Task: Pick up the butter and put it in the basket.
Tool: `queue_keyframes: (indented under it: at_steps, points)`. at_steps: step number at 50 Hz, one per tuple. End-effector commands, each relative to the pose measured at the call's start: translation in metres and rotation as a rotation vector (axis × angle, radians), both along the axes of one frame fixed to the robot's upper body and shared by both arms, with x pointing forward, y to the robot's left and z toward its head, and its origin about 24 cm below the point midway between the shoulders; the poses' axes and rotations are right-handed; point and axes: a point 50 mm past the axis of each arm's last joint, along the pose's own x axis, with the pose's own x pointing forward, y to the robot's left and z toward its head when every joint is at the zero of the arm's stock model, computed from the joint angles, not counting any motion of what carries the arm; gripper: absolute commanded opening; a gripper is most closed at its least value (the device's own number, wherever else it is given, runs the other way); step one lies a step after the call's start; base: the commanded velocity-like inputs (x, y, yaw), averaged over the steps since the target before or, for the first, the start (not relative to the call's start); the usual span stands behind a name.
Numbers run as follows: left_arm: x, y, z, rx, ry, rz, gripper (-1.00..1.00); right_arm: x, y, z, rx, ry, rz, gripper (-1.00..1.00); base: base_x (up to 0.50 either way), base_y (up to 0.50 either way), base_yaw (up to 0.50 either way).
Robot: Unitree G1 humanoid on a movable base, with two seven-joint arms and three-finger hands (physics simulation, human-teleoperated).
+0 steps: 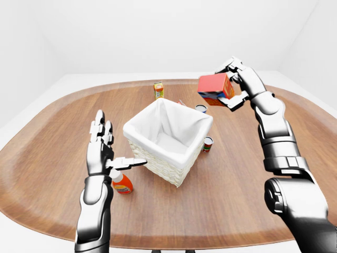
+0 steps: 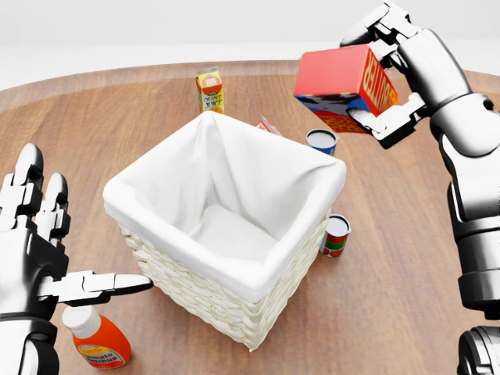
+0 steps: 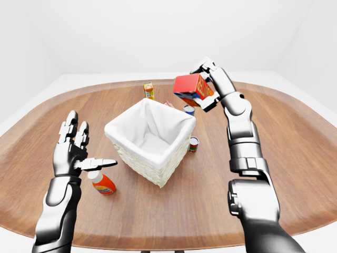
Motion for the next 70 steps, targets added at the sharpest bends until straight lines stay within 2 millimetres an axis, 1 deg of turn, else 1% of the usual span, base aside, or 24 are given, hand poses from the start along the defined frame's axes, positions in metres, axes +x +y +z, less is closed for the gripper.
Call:
queue_keyframes:
  at_steps: [1, 7, 8, 18, 19, 22, 26, 32, 34, 45, 46, 50, 56, 64, 70]
  points:
    - [0.000, 0.001, -0.001, -0.002, 0.003, 0.001, 1.00, -0.022, 0.033, 0.034, 0.103, -0.186, 0.158, -1.00, 0.00, 0.00, 0.00]
    - [-0.001, 0.001, -0.001, -0.002, 0.002, 0.003, 1.00, -0.022, 0.045, 0.033, 0.145, -0.192, 0.182, -1.00, 0.00, 0.00, 0.00]
    - [-0.001, 0.000, 0.000, -0.001, -0.001, 0.003, 1.00, -0.023, 0.050, 0.031, 0.166, -0.174, 0.192, -1.00, 0.00, 0.00, 0.00]
    - [-0.002, 0.000, -0.001, -0.003, 0.001, 0.004, 1.00, -0.026, 0.076, 0.017, 0.230, -0.100, 0.242, -1.00, 0.00, 0.00, 0.00]
    - [-0.002, 0.000, -0.001, -0.003, 0.001, 0.004, 1.00, -0.027, 0.076, 0.017, 0.230, -0.099, 0.243, -1.00, 0.00, 0.00, 0.00]
    - [-0.003, 0.000, -0.001, -0.004, 0.002, 0.004, 1.00, -0.030, 0.086, 0.016, 0.251, -0.109, 0.274, -1.00, 0.00, 0.00, 0.00]
    - [-0.003, 0.000, -0.002, -0.004, 0.005, 0.003, 1.00, -0.033, 0.092, 0.014, 0.266, -0.110, 0.296, -1.00, 0.00, 0.00, 0.00]
    - [-0.003, 0.000, -0.004, -0.006, 0.016, 0.002, 1.00, -0.027, 0.105, 0.007, 0.305, -0.067, 0.309, -1.00, 0.00, 0.00, 0.00]
    - [-0.003, 0.000, -0.005, -0.007, 0.017, 0.003, 1.00, -0.027, 0.109, 0.007, 0.317, -0.065, 0.317, -1.00, 0.00, 0.00, 0.00]
    - [-0.003, -0.001, -0.008, -0.004, 0.032, 0.002, 1.00, -0.020, 0.120, -0.002, 0.415, -0.016, 0.315, -1.00, 0.00, 0.00, 0.00]
    - [-0.003, 0.000, -0.008, -0.006, 0.033, 0.002, 1.00, -0.017, 0.120, -0.007, 0.430, 0.006, 0.306, -1.00, 0.00, 0.00, 0.00]
    - [-0.003, 0.001, -0.008, -0.007, 0.033, 0.004, 1.00, -0.012, 0.123, -0.014, 0.455, 0.048, 0.287, -1.00, 0.00, 0.00, 0.00]
    - [-0.003, 0.000, -0.009, -0.010, 0.035, 0.004, 1.00, -0.012, 0.130, -0.023, 0.483, 0.080, 0.285, -1.00, 0.00, 0.00, 0.00]
    - [-0.003, 0.000, -0.011, -0.011, 0.045, 0.003, 1.00, -0.008, 0.134, -0.033, 0.508, 0.127, 0.263, -1.00, 0.00, 0.00, 0.00]
    - [-0.003, 0.001, -0.011, -0.011, 0.044, 0.003, 1.00, -0.006, 0.136, -0.048, 0.496, 0.179, 0.239, -1.00, 0.00, 0.00, 0.00]
